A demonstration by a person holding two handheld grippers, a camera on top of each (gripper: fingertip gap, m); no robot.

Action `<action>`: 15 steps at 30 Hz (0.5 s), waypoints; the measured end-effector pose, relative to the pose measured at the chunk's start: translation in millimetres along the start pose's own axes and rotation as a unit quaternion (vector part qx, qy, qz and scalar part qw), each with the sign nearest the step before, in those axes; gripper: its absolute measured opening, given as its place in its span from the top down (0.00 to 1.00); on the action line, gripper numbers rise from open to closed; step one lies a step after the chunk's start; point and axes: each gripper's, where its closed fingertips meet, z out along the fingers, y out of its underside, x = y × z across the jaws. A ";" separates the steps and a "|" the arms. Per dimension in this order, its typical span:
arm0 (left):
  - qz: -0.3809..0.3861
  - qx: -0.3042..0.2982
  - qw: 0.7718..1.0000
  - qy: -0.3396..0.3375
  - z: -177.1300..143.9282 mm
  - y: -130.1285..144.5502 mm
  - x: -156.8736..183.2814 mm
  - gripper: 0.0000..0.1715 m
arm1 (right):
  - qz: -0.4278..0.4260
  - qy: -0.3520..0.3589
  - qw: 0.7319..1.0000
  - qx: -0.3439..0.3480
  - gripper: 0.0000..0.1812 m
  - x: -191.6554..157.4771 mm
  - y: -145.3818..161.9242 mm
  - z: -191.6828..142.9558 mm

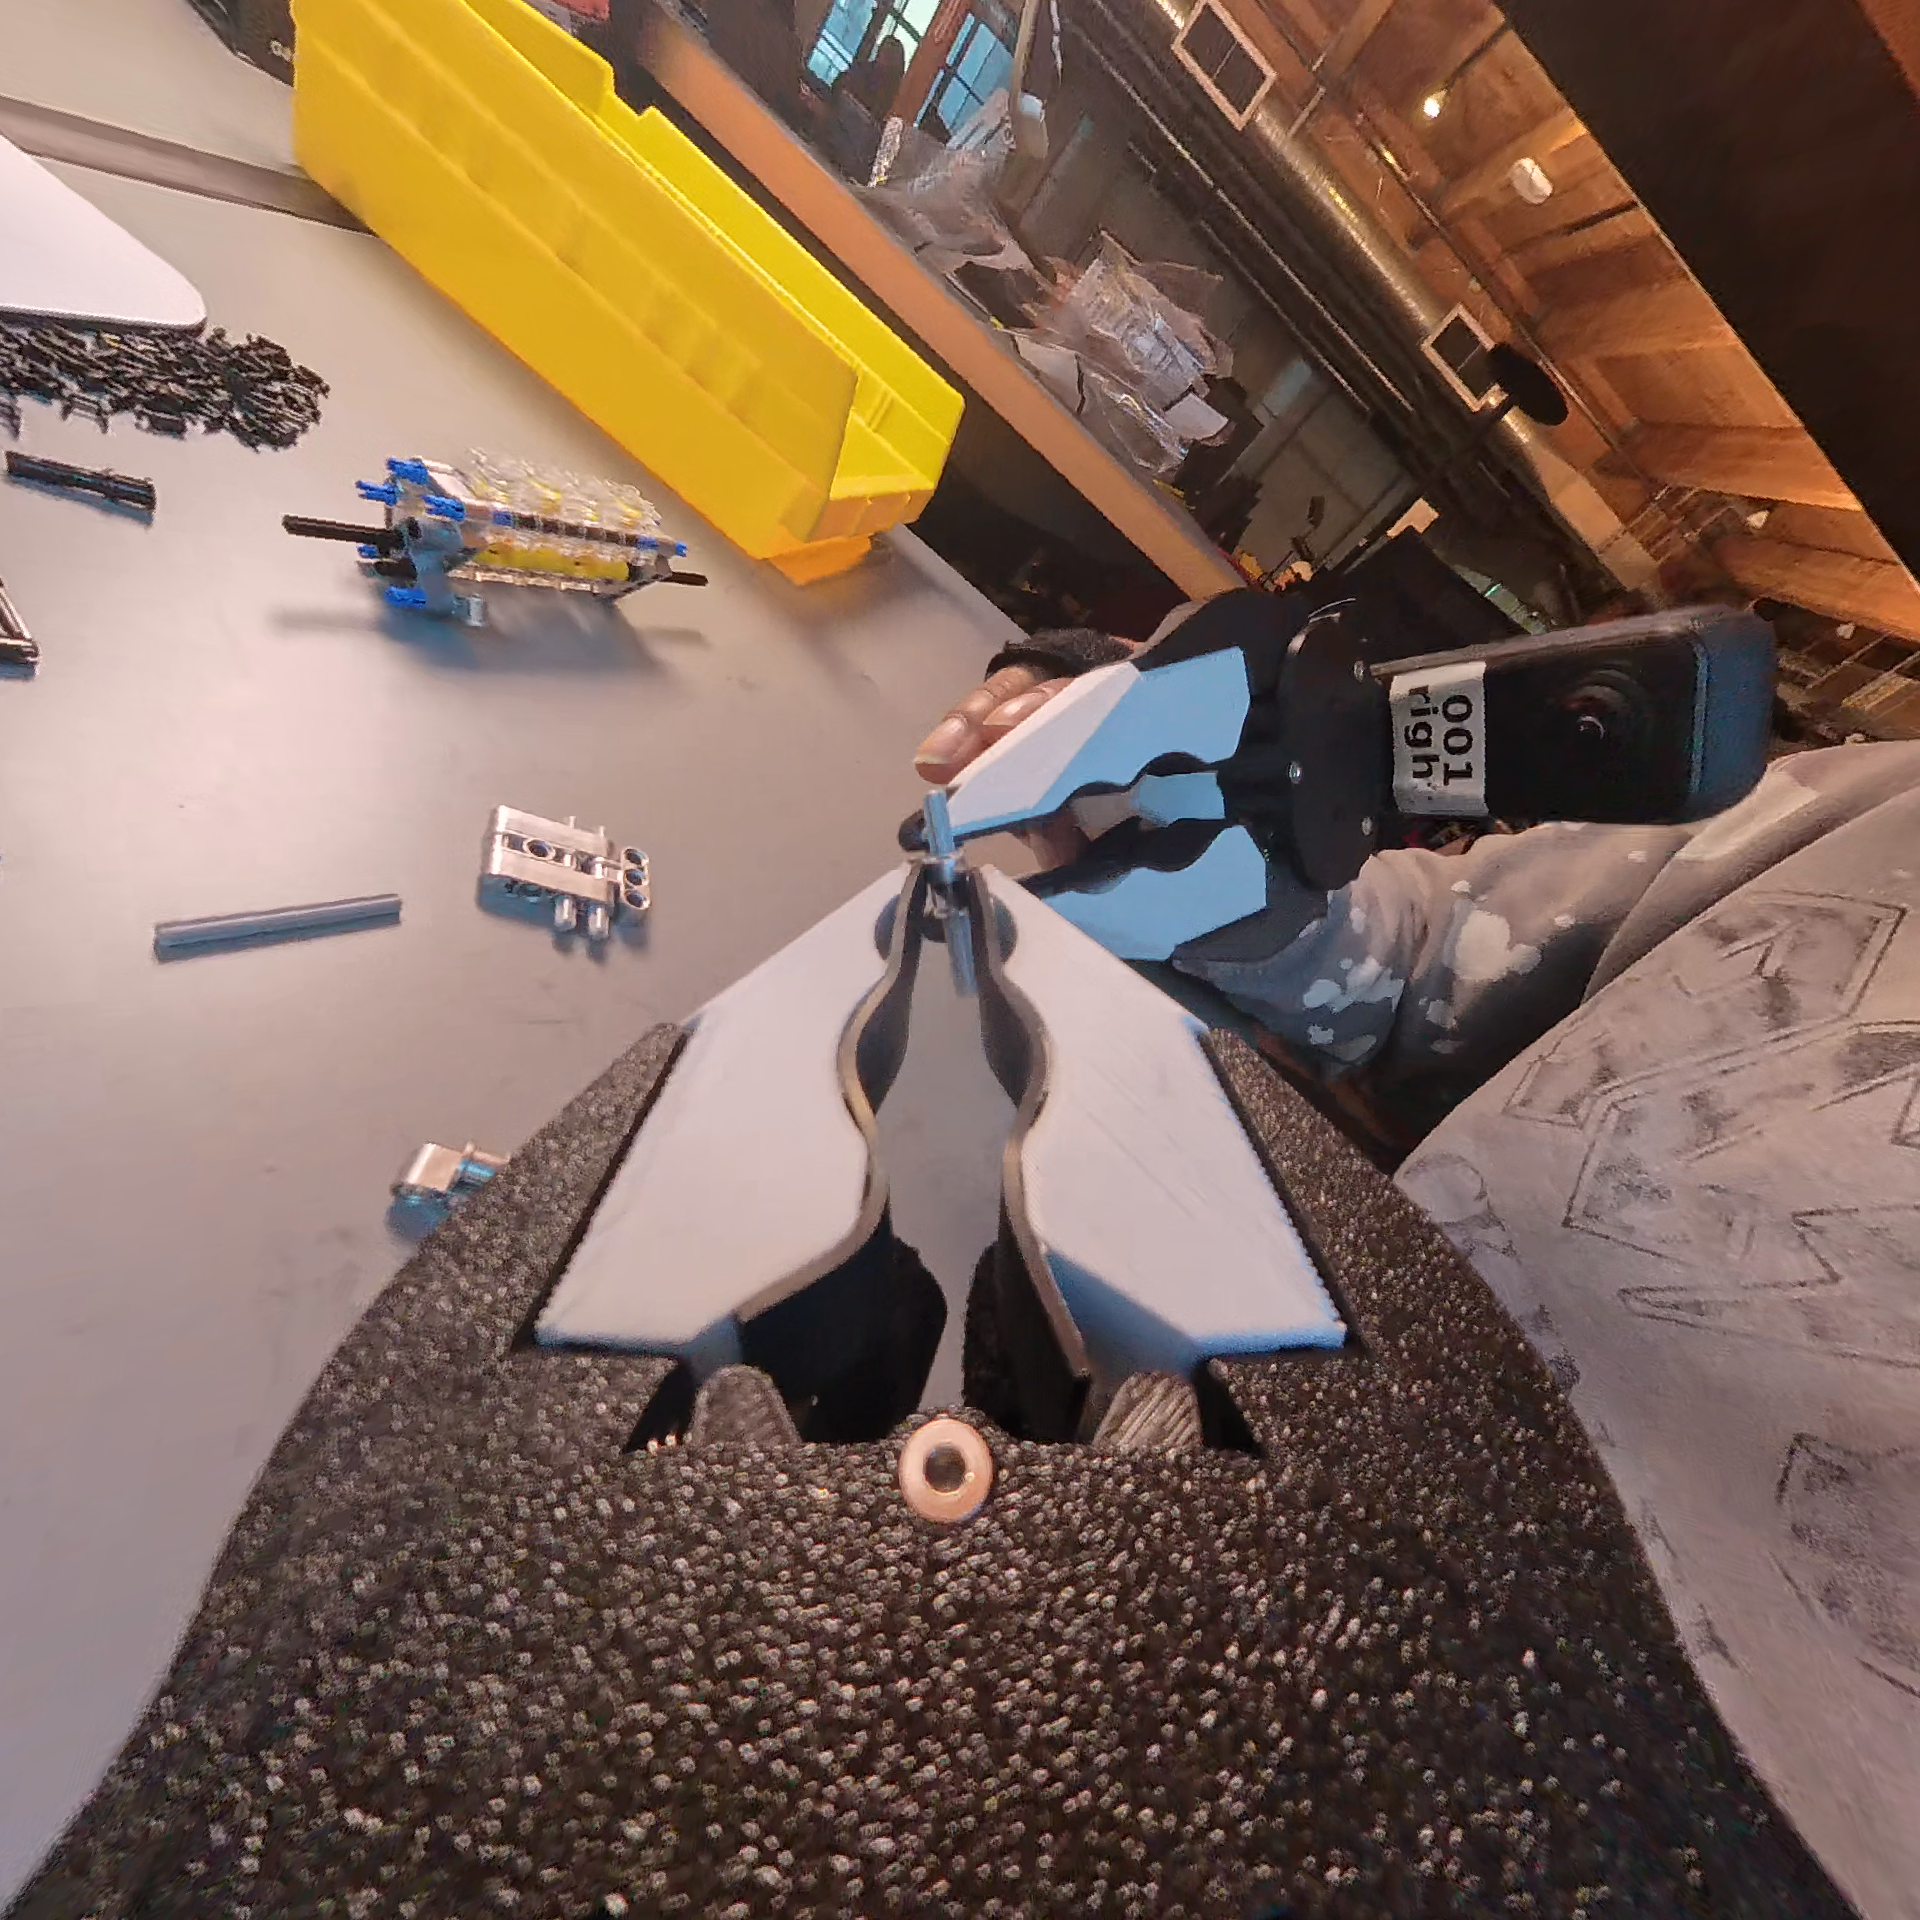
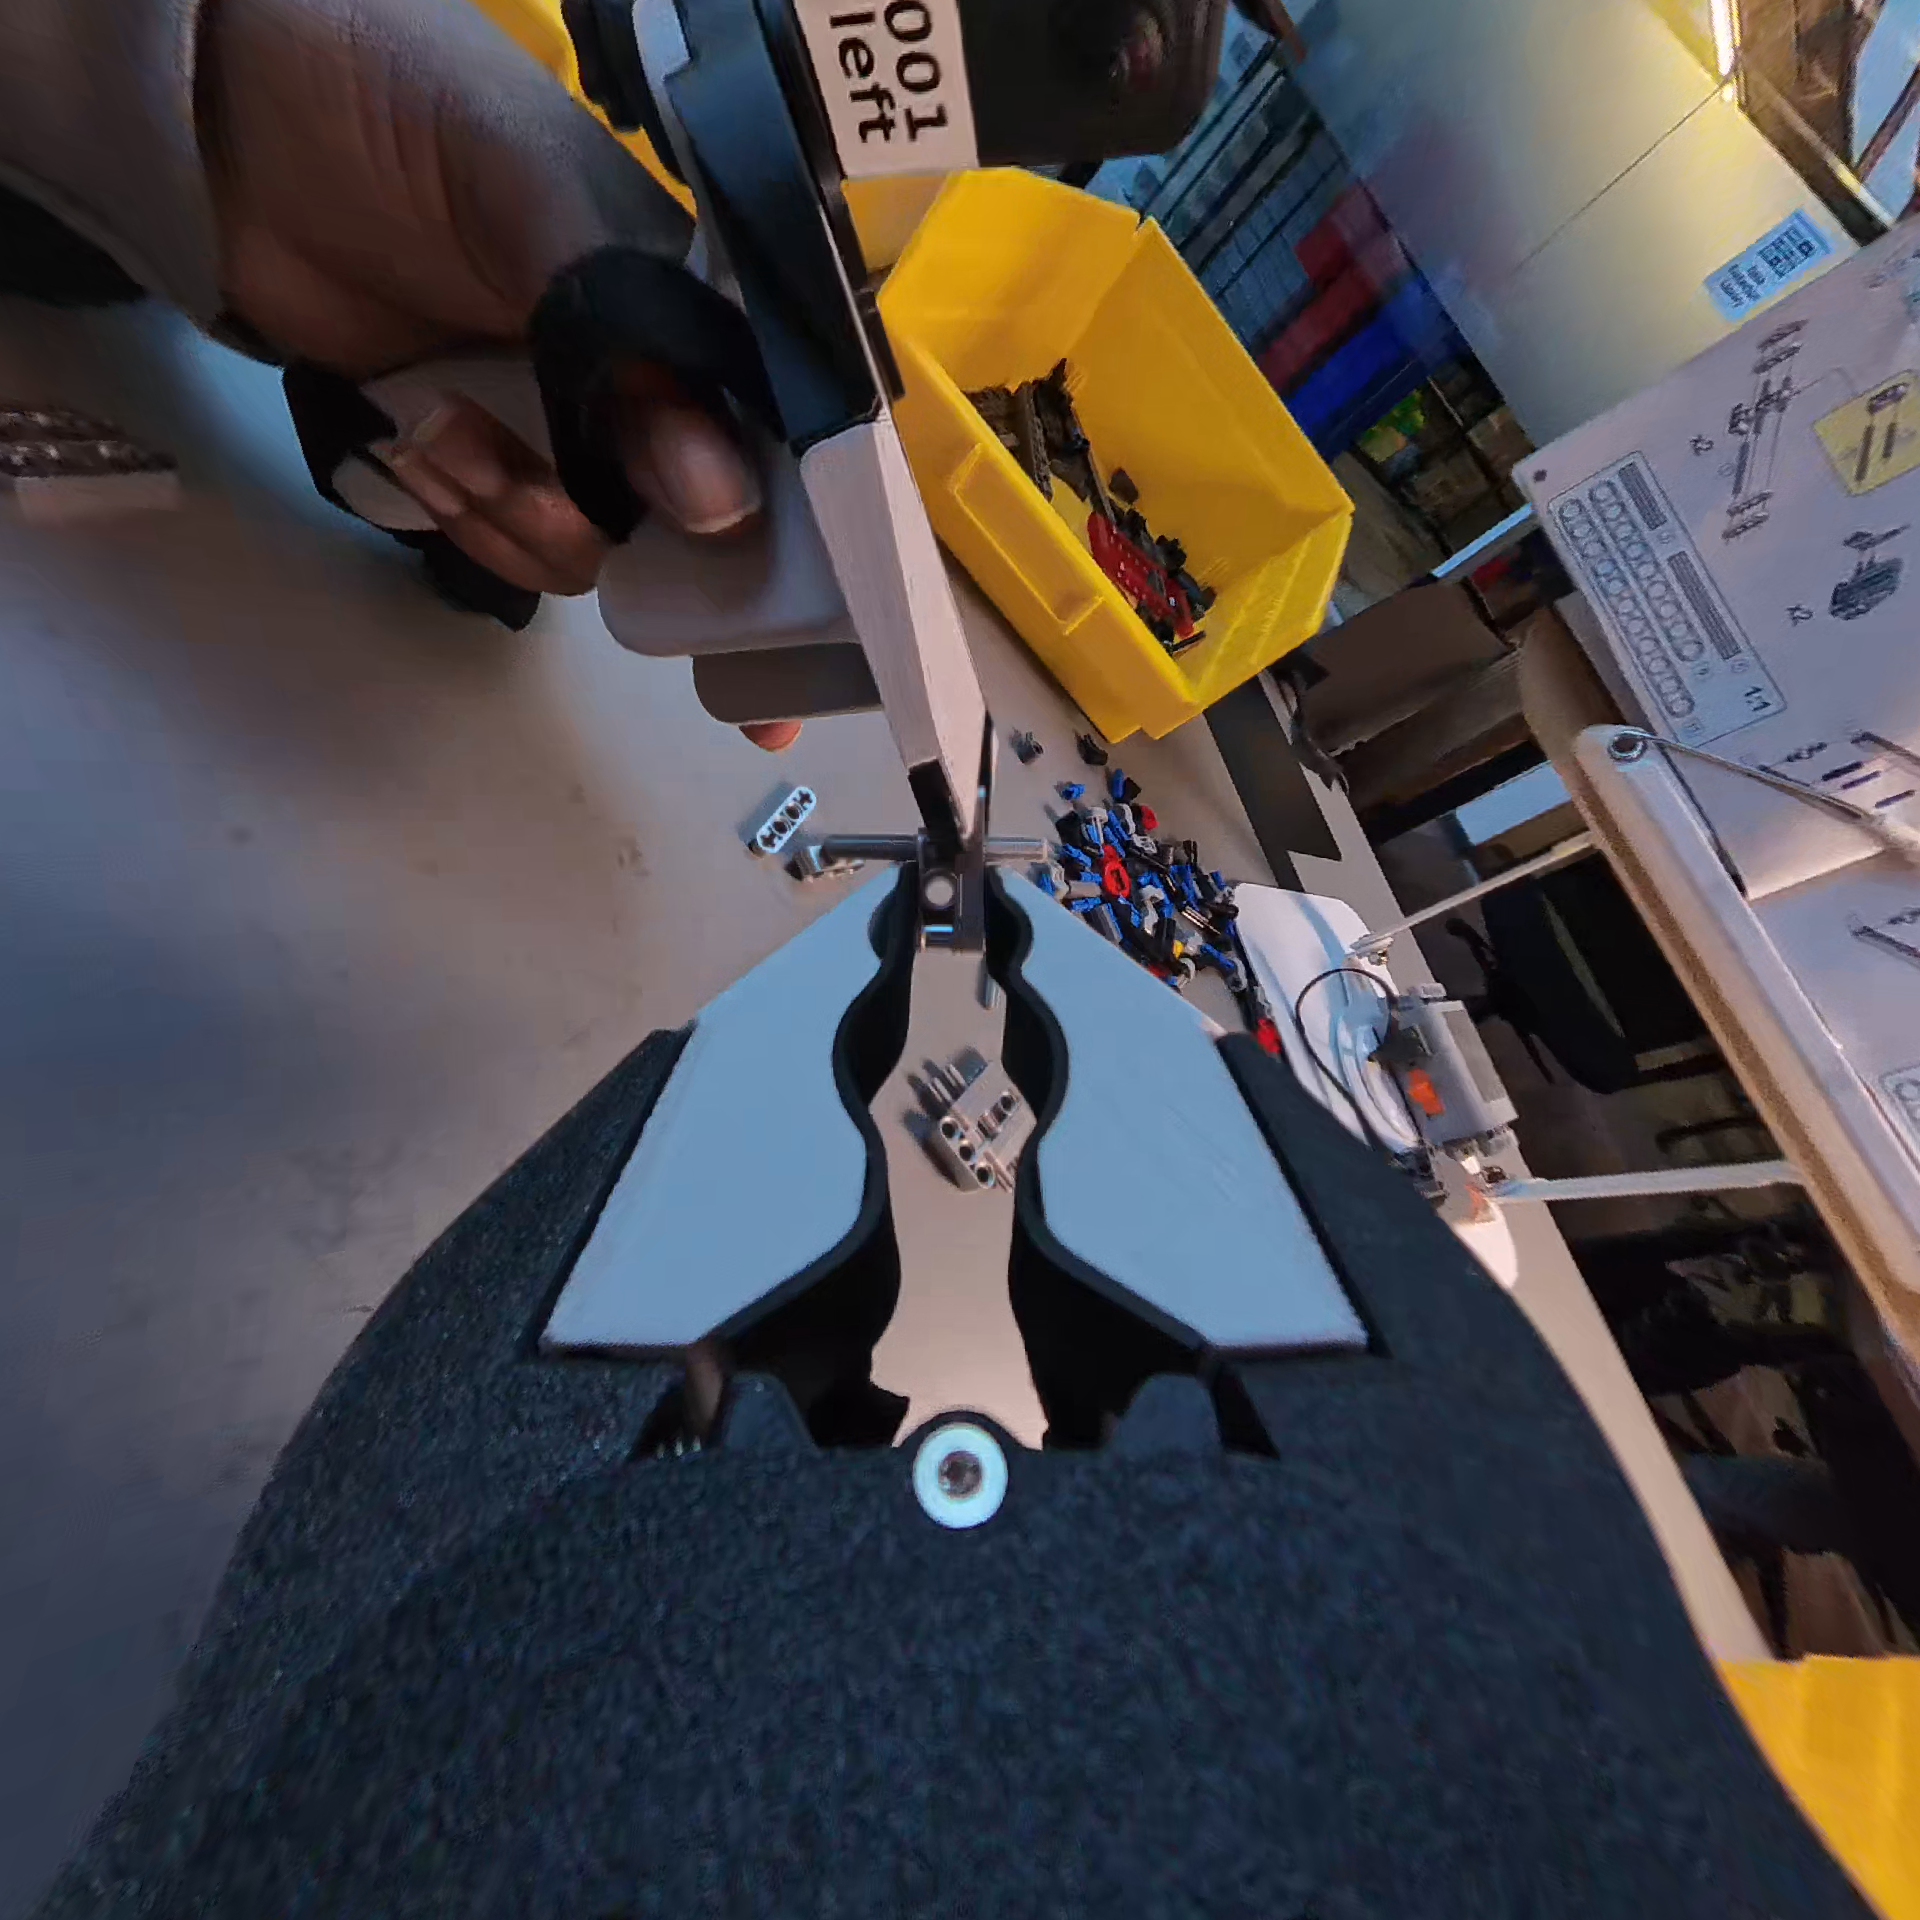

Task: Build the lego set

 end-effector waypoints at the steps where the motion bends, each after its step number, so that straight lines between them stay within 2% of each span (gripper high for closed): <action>1: -0.005 0.000 1.000 0.002 -1.0 -0.3 -0.1 0.96 | 0.018 -0.004 1.000 0.009 0.95 1.7 -2.5 -1.2; 6: -0.003 -0.007 1.000 0.003 -0.6 2.1 1.9 0.96 | 0.026 -0.012 0.999 0.016 0.95 0.5 -4.1 -1.9; 8: -0.022 0.008 1.000 0.021 -2.4 -1.9 4.8 0.97 | 0.043 -0.017 0.998 0.034 0.94 1.3 -7.9 -3.8; 12: -0.090 0.055 0.992 0.068 -11.1 -15.6 6.6 0.97 | 0.102 -0.030 0.991 0.080 0.76 11.9 -17.8 -12.5; 15: -0.120 0.075 0.986 0.084 -14.7 -20.9 5.3 0.97 | 0.120 -0.033 0.988 0.092 0.73 16.0 -17.4 -14.9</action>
